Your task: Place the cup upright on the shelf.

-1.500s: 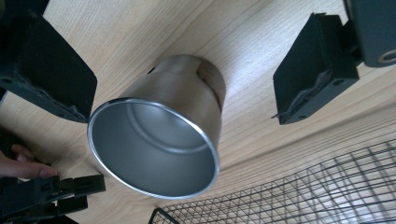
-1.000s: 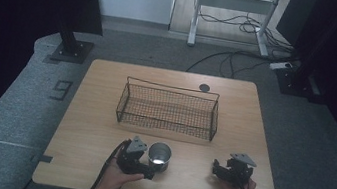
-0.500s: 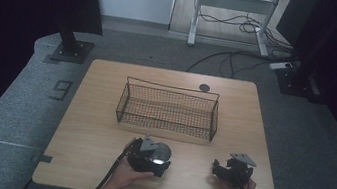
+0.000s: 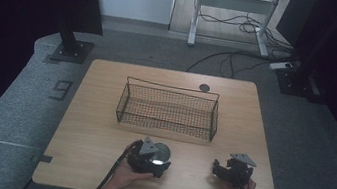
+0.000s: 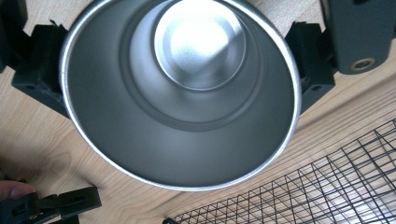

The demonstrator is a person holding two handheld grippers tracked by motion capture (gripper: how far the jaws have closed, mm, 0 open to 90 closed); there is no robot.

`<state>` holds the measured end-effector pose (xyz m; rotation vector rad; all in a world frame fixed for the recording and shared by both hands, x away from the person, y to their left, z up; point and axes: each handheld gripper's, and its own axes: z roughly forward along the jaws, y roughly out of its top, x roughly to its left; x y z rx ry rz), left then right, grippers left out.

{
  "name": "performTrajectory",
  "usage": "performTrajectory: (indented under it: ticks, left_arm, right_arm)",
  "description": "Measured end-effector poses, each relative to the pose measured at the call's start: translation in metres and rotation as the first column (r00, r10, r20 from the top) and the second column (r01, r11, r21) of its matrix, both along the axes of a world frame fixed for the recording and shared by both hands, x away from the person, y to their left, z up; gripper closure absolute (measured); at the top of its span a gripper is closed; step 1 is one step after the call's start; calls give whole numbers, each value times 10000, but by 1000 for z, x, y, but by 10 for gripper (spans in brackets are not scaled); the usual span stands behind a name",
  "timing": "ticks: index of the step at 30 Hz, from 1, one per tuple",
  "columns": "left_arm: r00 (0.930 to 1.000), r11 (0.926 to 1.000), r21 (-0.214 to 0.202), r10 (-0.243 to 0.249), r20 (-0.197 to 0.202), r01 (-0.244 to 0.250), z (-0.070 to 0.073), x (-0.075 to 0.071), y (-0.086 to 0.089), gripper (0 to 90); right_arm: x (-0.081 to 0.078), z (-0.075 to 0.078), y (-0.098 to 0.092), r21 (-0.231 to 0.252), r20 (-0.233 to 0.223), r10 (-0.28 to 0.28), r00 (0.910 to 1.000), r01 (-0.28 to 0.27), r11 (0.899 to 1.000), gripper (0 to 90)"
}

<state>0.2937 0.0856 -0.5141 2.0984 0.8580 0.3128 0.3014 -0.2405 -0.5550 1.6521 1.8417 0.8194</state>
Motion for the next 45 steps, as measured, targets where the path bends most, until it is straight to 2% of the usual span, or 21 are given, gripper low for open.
performTrajectory:
  ticks: [3, 9, 18, 39, 45]
  left_arm:
    - [10000, 10000, -24, 27, 25, -27, 1, 0, 2, 149]
    - [9994, 9977, -623, 294, 161, -283, 16, 0, 23, 151]
    - [9978, 9919, -1095, 656, 113, -640, 27, 3, 43, 151]
    - [9936, 9858, -1303, 1099, 256, -1057, 37, 10, 60, 153]
    - [9919, 9832, -1393, 1232, 323, -1176, 43, 13, 63, 154]
  right_arm:
    - [0, 0, 0, 4, -1, -2, 10000, 2, 10000, 128]
    - [0, 0, 0, -1, 1, 1, 10000, -1, 10000, 128]
    - [0, 0, 0, 1, -1, -2, 10000, 2, 10000, 128]
    - [0, 0, 0, -13, 8, 12, 10000, -12, 10000, 128]
    - [0, 0, 0, 11, -2, -2, 10000, 2, 10000, 128]
